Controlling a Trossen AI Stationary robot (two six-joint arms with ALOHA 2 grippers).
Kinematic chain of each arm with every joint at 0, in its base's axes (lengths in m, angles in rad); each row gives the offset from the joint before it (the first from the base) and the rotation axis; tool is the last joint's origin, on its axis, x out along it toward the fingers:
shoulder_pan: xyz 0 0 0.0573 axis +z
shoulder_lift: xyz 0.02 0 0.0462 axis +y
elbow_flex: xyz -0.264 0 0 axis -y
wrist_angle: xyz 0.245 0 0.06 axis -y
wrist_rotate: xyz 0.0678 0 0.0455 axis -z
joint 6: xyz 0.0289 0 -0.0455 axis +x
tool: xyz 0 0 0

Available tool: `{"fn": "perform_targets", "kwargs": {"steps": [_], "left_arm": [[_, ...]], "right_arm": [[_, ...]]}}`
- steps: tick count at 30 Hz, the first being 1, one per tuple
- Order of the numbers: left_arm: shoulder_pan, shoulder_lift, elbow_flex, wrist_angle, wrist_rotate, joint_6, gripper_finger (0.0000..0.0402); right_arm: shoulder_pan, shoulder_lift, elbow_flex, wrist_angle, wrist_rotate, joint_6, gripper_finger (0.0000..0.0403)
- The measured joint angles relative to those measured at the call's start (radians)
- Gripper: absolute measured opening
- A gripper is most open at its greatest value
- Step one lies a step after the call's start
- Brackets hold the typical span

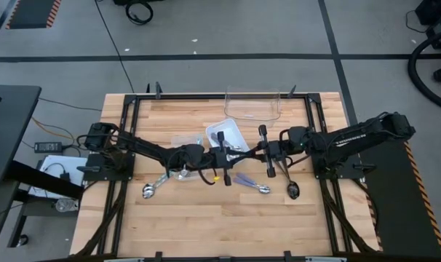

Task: Sort silverware by color (type)
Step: Put the black spoon into the top transparent bin

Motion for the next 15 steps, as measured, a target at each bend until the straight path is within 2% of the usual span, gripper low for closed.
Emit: {"fn": "perform_targets", "kwargs": {"steps": [9,15], "left_arm": [[0.0,0.0,0.0,-0.008,-0.005,0.003,0.0041],[-0.003,-0.002,0.0,-0.01,-0.079,0.022,0.0059]], "right_arm": [[-0.003,0.001,0.0,-0.015,0.017,0.004,0.0022],[-0.005,0.001,0.0,-0.033,0.075,0.008,0.0021]]}}
